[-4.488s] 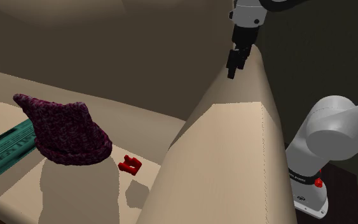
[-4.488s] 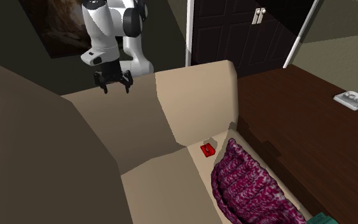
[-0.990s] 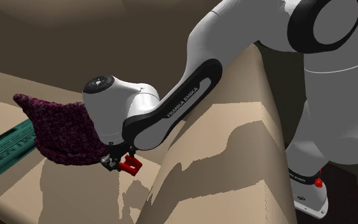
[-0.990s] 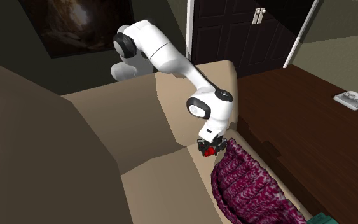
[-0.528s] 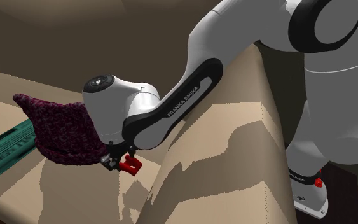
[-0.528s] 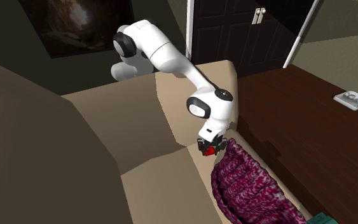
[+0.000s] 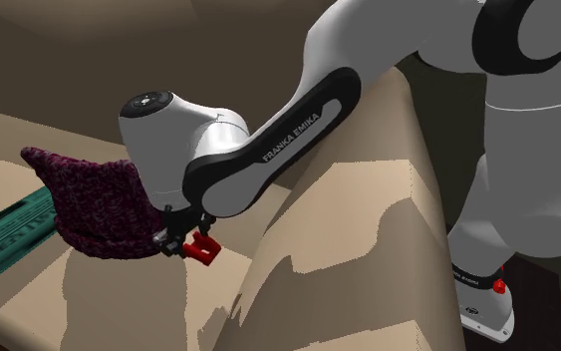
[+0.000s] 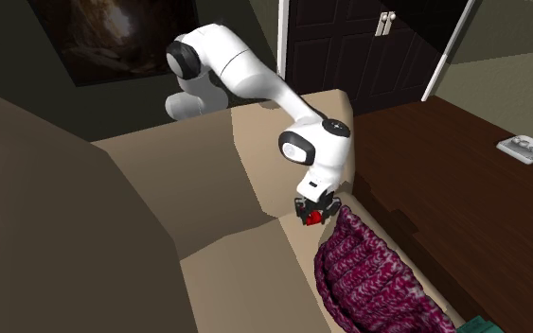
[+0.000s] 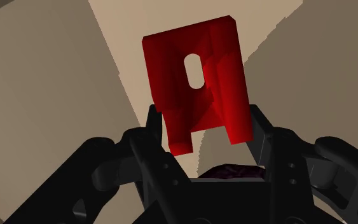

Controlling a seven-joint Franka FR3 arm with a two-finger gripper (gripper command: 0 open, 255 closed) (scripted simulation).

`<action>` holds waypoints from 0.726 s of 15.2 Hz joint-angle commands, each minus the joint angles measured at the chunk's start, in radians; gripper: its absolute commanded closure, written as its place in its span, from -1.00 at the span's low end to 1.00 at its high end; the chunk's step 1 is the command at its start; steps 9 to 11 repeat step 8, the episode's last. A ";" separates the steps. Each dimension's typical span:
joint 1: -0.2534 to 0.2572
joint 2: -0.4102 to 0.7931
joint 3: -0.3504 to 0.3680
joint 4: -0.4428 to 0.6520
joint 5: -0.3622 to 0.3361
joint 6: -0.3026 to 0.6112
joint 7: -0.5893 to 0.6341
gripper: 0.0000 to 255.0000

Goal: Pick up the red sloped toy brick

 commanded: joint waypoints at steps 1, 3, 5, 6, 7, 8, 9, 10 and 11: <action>-0.002 -0.014 0.005 0.009 0.010 -0.022 -0.007 1.00; -0.005 -0.028 0.010 0.018 0.020 -0.042 -0.014 1.00; -0.008 -0.041 0.014 0.028 0.029 -0.064 -0.021 1.00; -0.009 -0.047 0.016 0.033 0.034 -0.074 -0.025 1.00; -0.009 -0.048 0.017 0.034 0.035 -0.076 -0.026 1.00; -0.009 -0.048 0.017 0.034 0.035 -0.076 -0.026 1.00; -0.009 -0.048 0.017 0.034 0.035 -0.076 -0.026 1.00; -0.009 -0.048 0.017 0.034 0.035 -0.076 -0.026 1.00; -0.009 -0.048 0.017 0.034 0.035 -0.076 -0.026 1.00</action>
